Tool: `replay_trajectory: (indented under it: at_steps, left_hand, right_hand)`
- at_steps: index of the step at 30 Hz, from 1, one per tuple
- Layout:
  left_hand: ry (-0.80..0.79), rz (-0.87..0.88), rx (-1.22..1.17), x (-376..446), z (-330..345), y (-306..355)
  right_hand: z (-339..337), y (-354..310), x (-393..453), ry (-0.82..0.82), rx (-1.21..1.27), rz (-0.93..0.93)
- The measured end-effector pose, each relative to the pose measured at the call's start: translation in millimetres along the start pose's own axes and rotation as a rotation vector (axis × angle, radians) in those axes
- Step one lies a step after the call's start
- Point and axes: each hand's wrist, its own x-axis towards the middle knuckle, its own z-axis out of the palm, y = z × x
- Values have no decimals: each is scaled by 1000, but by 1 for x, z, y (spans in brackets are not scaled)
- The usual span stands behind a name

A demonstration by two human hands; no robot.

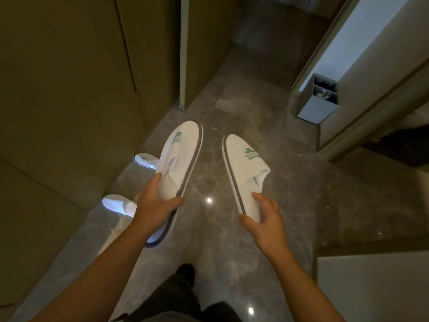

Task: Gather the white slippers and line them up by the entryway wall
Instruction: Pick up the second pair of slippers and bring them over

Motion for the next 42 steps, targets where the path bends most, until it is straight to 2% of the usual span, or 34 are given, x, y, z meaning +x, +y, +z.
replay_trajectory:
  at_steps: [3,10,15,21,26,30,34,38,42]
  left_hand:
    - [-2,28,22,48,27,31]
    - [122,-96,-32,153,85,53]
    - [375,-254,-65,207,112,67]
    - [616,-422,-182,228,101,64]
    - [691,-559,-189,245,85,25]
    - [679,-656,-225,269,62,-15]
    - [699,-704,-259,306,46,-67]
    - [713,-705,-238,368,55,-155]
    - [729,-699,-187,445,86,-264]
  right_hand:
    - [-18,-4,60,0,18,4]
    - [-43,0,219,-131,-45,-94]
    - [-36,-9,340,-325,-121,-179]
    - [21,-30,422,-653,-215,-240]
    - [102,-28,454,-826,-248,-213]
    - [173,-18,462,-870,-234,-187]
    - [244,4,477,-840,-265,-201]
    - [325,62,511,-765,-309,-291]
    - [411,155,562,-742,-385,-286]
